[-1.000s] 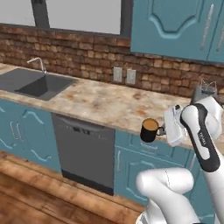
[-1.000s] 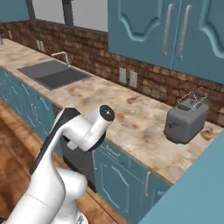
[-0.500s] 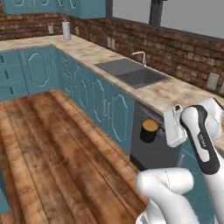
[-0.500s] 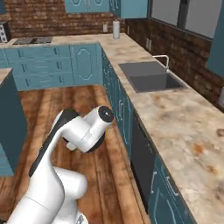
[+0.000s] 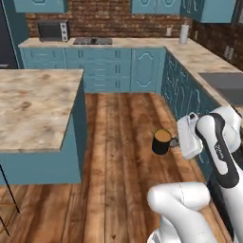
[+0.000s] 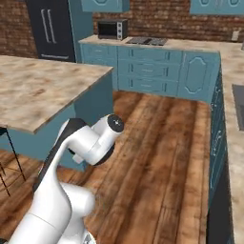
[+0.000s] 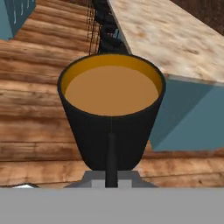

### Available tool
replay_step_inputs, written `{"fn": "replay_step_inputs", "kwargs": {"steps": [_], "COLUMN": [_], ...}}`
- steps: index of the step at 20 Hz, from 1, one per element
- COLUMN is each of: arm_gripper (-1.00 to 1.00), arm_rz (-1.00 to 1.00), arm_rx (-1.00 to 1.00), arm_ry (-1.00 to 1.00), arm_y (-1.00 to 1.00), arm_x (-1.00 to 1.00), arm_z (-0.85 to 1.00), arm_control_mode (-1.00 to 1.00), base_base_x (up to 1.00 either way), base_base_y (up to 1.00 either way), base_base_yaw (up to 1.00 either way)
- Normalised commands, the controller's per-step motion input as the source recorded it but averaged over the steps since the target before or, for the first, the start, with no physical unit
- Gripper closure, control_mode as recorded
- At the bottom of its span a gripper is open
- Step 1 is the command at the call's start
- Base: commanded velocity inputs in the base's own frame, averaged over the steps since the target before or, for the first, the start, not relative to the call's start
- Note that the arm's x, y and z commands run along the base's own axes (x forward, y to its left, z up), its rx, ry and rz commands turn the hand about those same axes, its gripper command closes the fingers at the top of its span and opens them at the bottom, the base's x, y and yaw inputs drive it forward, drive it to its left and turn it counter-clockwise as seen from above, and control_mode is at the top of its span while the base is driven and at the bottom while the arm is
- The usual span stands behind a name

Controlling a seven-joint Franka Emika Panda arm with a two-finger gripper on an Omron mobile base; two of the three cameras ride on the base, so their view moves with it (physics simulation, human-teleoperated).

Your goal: Pick up the brewed coffee from the coffee machine and place it next to the breakfast plate on the dining counter.

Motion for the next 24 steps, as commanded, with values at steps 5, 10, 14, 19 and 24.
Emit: {"fn": "replay_step_inputs", "kwargs": {"steps": [5,10,14,19,24], "arm_gripper": [1.0,1.0,1.0,1.0,1.0], "arm_rz": [0.0,0.0,0.0,0.0,0.0], "arm_rx": [0.0,0.0,0.0,0.0,0.0], "arm_ry": [0.0,0.0,0.0,0.0,0.0], "arm_y": [0.0,0.0,0.0,0.0,0.0], "arm_x": [0.0,0.0,0.0,0.0,0.0], "arm_z": [0.0,0.0,0.0,0.0,0.0], "arm_control_mode": [1.0,1.0,1.0,1.0,1.0], "base_base_x": [0.5,0.71,0.71,0.47,0.48], "base_base_y": [0.27,0.87,1.0,1.0,1.0], "base_base_yaw": [0.71,0.49,0.39,0.34,0.29]}}
